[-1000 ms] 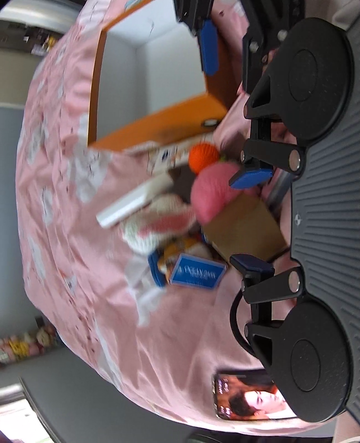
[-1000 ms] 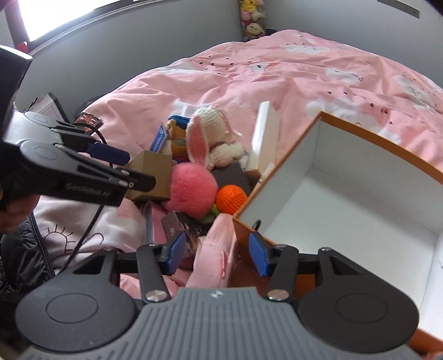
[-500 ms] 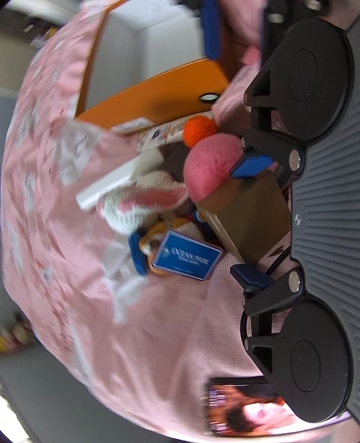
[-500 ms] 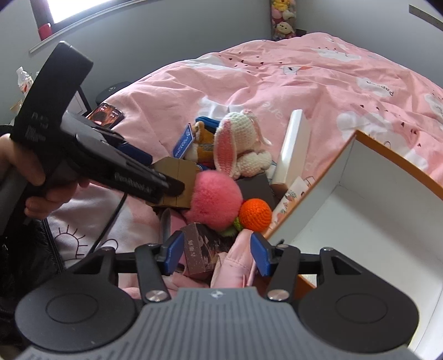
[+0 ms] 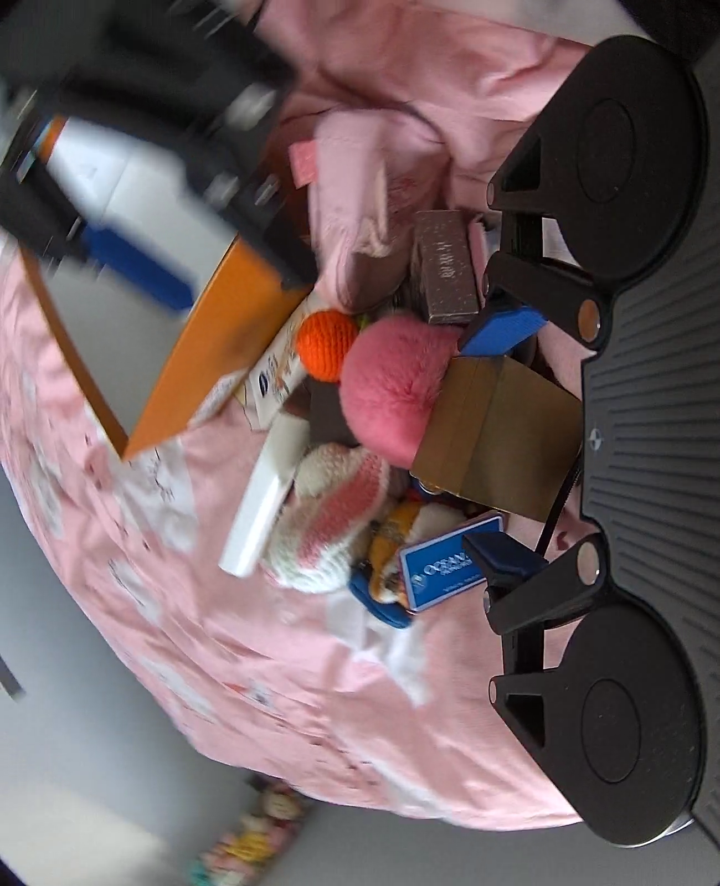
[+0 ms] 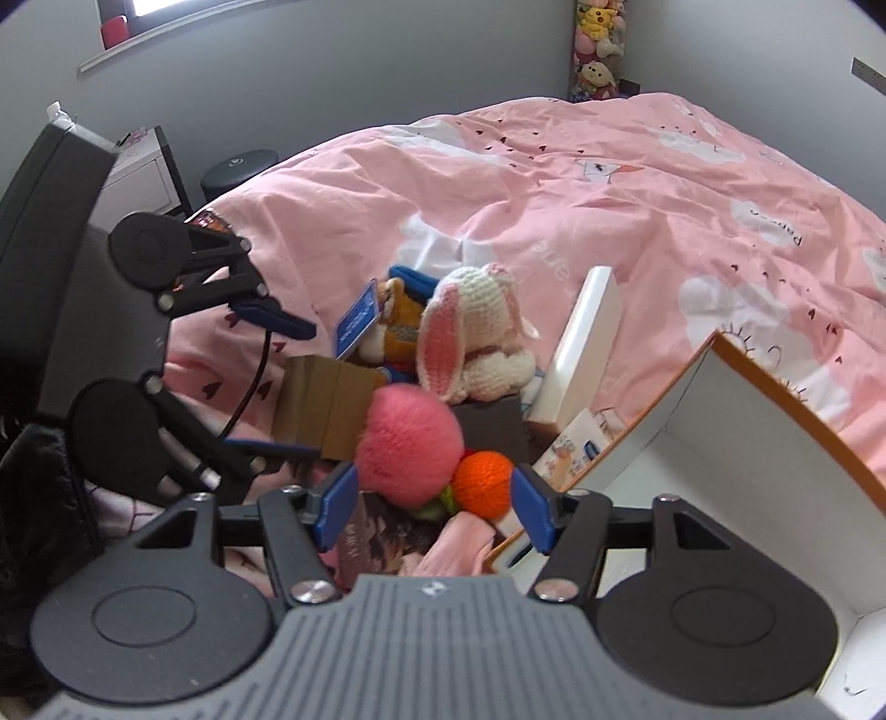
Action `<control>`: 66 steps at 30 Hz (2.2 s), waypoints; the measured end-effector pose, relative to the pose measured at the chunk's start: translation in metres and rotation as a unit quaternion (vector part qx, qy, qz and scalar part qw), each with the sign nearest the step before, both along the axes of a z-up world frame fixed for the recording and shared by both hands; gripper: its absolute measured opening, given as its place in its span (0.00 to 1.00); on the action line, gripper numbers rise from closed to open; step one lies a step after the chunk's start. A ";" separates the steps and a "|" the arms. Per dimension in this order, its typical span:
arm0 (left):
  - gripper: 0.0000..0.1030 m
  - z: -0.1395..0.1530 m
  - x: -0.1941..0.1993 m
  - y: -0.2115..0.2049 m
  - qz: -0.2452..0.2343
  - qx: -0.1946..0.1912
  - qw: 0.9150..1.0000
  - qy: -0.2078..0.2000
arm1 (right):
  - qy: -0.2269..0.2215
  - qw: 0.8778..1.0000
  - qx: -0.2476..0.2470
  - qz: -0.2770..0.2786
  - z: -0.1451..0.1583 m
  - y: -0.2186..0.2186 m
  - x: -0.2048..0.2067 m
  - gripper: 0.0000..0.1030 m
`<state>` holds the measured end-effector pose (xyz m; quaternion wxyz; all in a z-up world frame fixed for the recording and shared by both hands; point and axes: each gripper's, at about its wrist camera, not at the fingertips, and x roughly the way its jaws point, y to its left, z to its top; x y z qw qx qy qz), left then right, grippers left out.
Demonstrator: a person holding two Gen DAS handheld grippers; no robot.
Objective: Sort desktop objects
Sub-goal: 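Grasp the brown cardboard cube with left tool while right tool grasps the pink pouch, then lower the pink pouch into the orange box with right tool while left tool carries the cube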
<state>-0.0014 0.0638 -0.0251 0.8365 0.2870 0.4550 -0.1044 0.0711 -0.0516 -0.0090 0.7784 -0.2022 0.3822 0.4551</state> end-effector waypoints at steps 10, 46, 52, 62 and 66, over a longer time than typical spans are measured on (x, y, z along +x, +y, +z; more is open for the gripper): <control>0.70 -0.021 0.004 0.005 -0.004 0.035 0.999 0.021 | 0.001 1.000 -0.002 -0.009 0.000 -0.003 0.011 0.66; 0.68 0.056 -0.010 -0.012 0.089 -0.205 0.974 -0.041 | 0.050 0.999 -0.015 -0.013 -0.023 -0.044 -0.031 0.26; 0.68 0.073 -0.003 -0.024 0.095 -0.223 0.969 -0.053 | 0.044 0.997 0.052 -0.030 0.022 -0.078 -0.033 0.18; 0.68 0.099 0.020 -0.045 0.116 -0.255 0.956 -0.086 | -0.052 0.988 0.112 -0.097 0.080 -0.121 -0.029 0.16; 0.68 0.099 0.040 -0.058 0.122 -0.265 0.952 -0.092 | -0.089 0.977 0.122 -0.153 0.087 -0.138 -0.010 0.16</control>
